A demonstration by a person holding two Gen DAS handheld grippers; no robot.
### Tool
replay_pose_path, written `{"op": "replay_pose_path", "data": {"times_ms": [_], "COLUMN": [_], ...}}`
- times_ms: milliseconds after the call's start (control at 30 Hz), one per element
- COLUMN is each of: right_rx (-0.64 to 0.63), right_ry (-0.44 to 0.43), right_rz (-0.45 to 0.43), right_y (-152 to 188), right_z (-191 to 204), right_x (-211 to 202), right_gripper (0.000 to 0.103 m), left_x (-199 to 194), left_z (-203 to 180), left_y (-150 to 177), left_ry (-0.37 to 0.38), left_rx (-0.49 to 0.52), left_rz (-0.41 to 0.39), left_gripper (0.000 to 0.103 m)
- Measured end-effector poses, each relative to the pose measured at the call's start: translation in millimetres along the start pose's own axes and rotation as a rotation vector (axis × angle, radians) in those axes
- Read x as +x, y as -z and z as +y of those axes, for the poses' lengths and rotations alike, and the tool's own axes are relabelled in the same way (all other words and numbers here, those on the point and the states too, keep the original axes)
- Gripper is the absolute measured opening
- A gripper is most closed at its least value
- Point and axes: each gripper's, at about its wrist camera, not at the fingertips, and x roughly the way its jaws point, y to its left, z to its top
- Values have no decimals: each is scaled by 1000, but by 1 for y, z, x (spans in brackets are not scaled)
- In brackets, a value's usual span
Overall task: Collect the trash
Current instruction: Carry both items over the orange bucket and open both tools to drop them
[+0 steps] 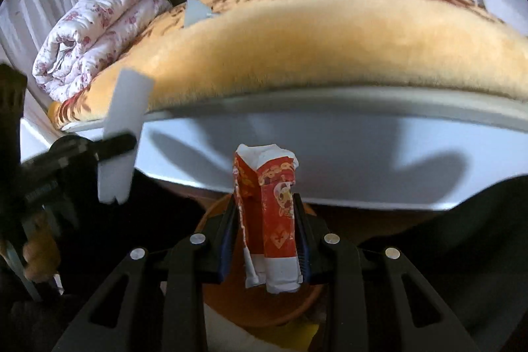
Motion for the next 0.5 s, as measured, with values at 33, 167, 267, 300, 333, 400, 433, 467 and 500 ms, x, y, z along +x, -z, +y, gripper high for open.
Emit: {"op": "replay_pose_path", "data": {"times_ms": [33,167,267,300,333,400,433,467,500], "right_rx": [-4,-29,-53,-58,-63,-67,-64,-58,-51], "right_ry": [0,-12,-13,-16,-16,-15,-14,-12,-12], "right_rz": [7,48,74,82,86,104,111,120,127], "right_y": [1,4,4,4,4,4,4,5,6], "right_z": [1,7,10,10,10,7,5,3,0], "right_x": [3,18,30,34,38,45,48,51,54], "right_gripper": [31,31,31,31,31,31,31,31,31], "left_x": [6,24,34,36,40,48,51,54,57], "left_z": [2,8,8,7,6,5,5,5,5], "left_y": [6,22,27,27,28,30,30,32,32], "left_ry": [-7,-11,-9,-9,-11,-4,-1,0,1], "left_rx": [-4,-10,-2,4,13,19,18,19,19], "left_rz": [24,95,119,122,127,149,161,172,180], "left_gripper": [15,15,15,15,15,15,15,15,15]}}
